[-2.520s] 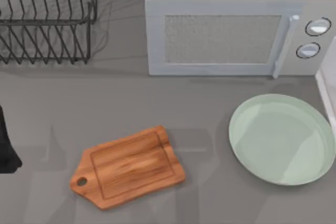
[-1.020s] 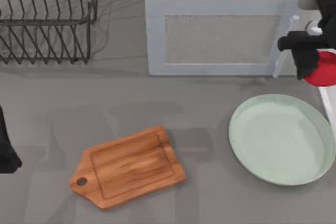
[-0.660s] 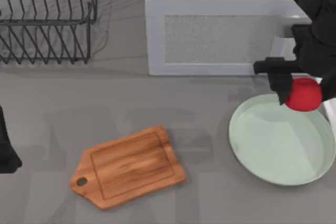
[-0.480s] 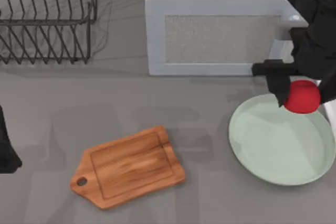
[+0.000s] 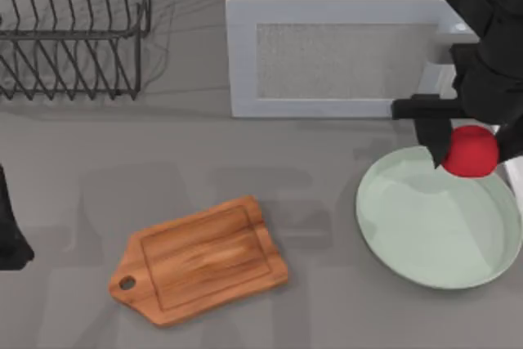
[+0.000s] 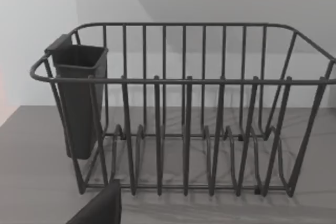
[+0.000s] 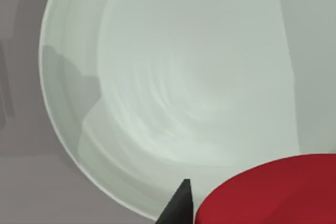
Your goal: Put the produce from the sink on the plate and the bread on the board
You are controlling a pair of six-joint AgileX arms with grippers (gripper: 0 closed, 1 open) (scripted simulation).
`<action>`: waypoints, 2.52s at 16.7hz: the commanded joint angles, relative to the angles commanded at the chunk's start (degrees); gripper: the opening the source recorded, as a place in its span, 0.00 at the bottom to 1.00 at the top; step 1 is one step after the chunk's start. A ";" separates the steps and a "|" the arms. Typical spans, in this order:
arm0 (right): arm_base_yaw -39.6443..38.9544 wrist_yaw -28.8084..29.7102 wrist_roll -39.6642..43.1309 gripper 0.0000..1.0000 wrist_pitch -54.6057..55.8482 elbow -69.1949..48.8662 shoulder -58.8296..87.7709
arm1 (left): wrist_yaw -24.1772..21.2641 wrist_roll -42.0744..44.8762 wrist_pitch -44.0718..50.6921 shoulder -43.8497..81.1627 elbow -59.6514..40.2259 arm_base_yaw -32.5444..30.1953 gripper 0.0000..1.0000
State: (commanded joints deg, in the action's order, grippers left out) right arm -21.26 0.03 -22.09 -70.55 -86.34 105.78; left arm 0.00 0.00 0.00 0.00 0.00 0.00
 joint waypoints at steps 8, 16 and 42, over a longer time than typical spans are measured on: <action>0.00 0.00 0.00 0.98 0.00 0.00 0.00 | 0.00 0.00 0.00 0.00 0.00 0.00 1.00; 0.00 0.00 0.00 1.00 0.00 0.00 0.00 | 0.00 0.00 0.00 0.00 0.00 0.00 1.00; 20.06 0.00 20.67 1.00 66.20 81.33 -100.43 | 0.00 0.00 0.00 0.00 0.00 0.00 1.00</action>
State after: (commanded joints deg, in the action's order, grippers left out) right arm -1.20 0.03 -1.41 -4.35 -5.00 5.36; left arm 0.00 0.00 0.00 0.00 0.00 0.00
